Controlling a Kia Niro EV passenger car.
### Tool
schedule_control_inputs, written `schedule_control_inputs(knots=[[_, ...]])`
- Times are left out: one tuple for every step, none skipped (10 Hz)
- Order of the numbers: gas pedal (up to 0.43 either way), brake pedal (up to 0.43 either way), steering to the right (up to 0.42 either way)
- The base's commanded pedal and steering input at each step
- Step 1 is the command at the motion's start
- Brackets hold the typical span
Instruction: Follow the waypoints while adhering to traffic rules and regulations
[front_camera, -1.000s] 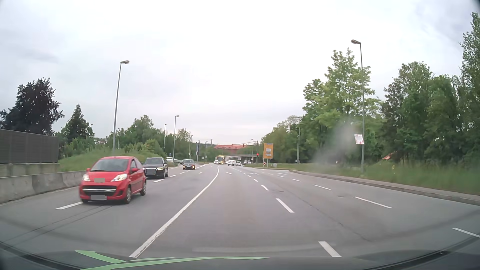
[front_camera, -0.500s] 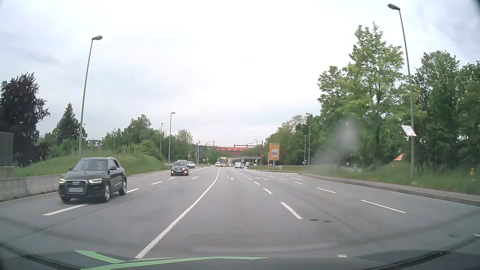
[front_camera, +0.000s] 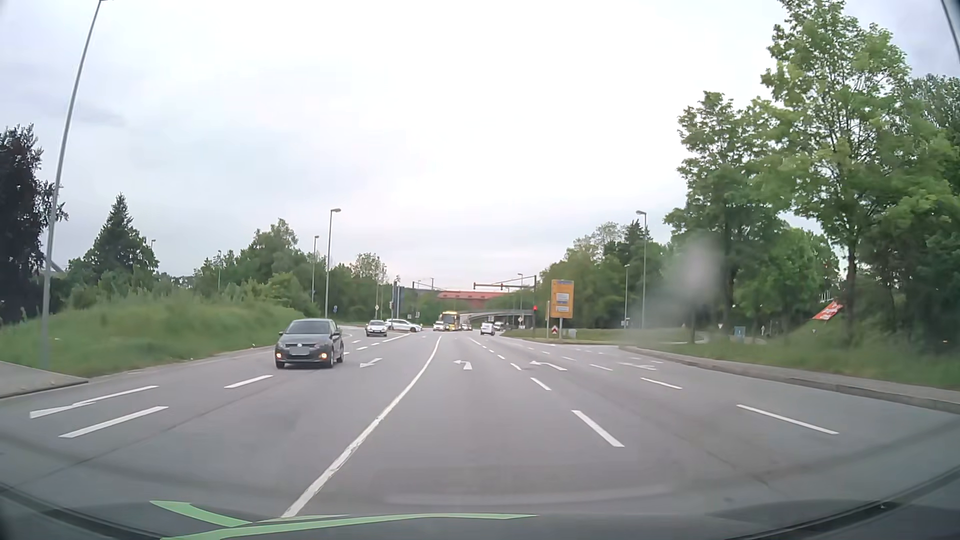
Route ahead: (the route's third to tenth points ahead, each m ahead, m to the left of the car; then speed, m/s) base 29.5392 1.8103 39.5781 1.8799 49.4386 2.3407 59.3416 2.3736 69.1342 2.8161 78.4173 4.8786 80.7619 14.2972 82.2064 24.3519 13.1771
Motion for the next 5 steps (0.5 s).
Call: schedule_control_inputs(knots=[[0.0, 0.152, -0.006], [0.0, 0.165, -0.006], [0.0, 0.183, -0.006], [0.0, 0.189, -0.006], [0.0, 0.195, -0.006]])
